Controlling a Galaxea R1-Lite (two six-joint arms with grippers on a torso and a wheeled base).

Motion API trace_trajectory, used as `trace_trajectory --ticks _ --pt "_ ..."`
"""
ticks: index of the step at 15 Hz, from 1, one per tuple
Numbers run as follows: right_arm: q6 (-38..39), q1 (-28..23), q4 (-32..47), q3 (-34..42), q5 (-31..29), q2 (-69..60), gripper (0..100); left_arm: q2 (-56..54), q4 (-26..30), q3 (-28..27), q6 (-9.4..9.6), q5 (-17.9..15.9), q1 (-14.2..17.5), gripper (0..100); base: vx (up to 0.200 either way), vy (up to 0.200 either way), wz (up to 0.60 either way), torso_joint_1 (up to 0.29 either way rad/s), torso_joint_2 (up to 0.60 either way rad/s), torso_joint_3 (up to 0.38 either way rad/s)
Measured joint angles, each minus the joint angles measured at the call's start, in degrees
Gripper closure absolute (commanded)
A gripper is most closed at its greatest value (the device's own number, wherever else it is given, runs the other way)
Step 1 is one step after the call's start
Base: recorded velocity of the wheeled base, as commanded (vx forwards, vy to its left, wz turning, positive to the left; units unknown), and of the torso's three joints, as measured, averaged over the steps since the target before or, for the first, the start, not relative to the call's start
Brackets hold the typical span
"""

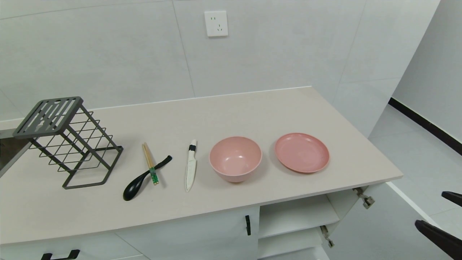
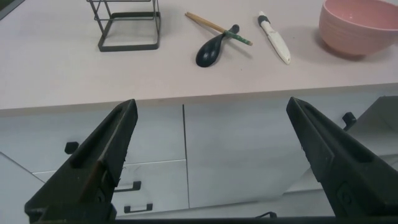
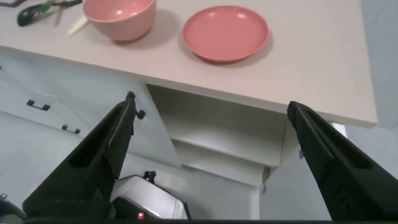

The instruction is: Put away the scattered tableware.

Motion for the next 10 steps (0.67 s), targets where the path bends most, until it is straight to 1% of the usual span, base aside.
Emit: trace_trajectory --ticks 6,10 --pt "-0.66 0.15 -17.41 -1.32 0.29 21.5 0 0.0 0.0 0.02 -0.07 0.0 -0.02 0 0.0 0.0 0.0 0.0 0.0 0.0" --pt "-0.69 0.2 -18.9 -6.1 -0.04 29.7 0 0.0 0.02 0.02 -0.07 0.0 -0.02 0 0.0 0.0 0.0 0.0 0.0 0.0"
